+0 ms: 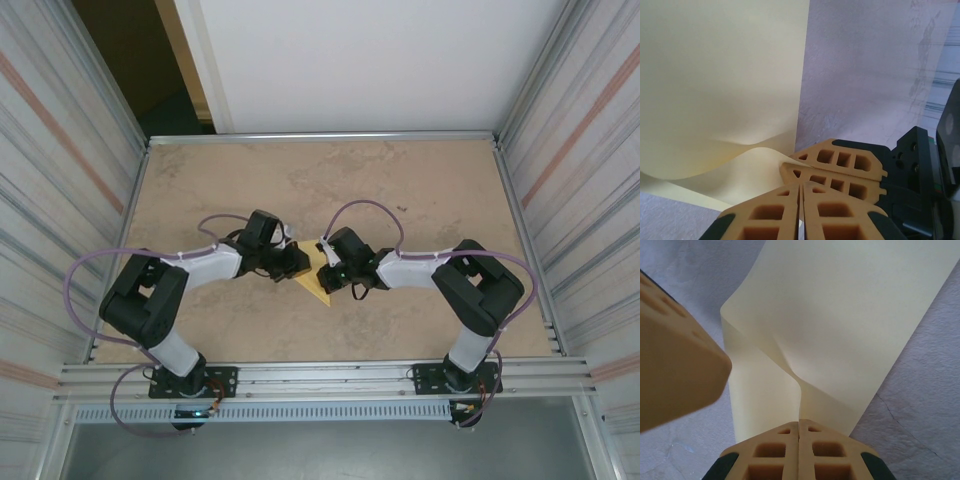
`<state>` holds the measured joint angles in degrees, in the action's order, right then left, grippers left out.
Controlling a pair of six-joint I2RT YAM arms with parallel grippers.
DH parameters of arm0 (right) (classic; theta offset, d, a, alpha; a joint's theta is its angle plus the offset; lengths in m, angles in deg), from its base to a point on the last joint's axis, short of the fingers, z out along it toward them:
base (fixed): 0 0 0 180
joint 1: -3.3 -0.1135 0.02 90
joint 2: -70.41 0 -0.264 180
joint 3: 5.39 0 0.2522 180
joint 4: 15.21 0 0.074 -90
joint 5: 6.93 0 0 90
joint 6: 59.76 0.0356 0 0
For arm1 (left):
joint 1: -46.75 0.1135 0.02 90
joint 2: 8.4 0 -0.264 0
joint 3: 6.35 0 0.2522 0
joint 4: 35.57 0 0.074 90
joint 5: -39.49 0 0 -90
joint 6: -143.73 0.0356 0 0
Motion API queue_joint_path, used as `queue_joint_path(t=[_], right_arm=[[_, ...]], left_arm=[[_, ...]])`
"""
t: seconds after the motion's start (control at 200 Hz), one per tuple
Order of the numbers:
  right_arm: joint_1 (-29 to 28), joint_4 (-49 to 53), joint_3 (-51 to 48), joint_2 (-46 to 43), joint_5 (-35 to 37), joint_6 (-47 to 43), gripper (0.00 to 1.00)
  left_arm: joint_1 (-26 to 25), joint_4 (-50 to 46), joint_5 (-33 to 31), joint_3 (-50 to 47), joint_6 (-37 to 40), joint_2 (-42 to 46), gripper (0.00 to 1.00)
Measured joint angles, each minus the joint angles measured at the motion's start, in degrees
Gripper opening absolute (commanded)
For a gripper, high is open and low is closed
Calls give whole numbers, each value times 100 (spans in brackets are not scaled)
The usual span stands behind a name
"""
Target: Fold a paper plane with a square sheet of paper (pick it up from the middle)
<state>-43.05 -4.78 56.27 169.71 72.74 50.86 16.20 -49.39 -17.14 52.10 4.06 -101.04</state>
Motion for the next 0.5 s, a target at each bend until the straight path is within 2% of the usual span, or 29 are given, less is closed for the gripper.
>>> queue_joint_path(t=[0.501], right_arm=[[0, 2, 13, 87, -2, 24, 0]], left_arm=[[-35, -7, -13, -35, -17, -315, 11]])
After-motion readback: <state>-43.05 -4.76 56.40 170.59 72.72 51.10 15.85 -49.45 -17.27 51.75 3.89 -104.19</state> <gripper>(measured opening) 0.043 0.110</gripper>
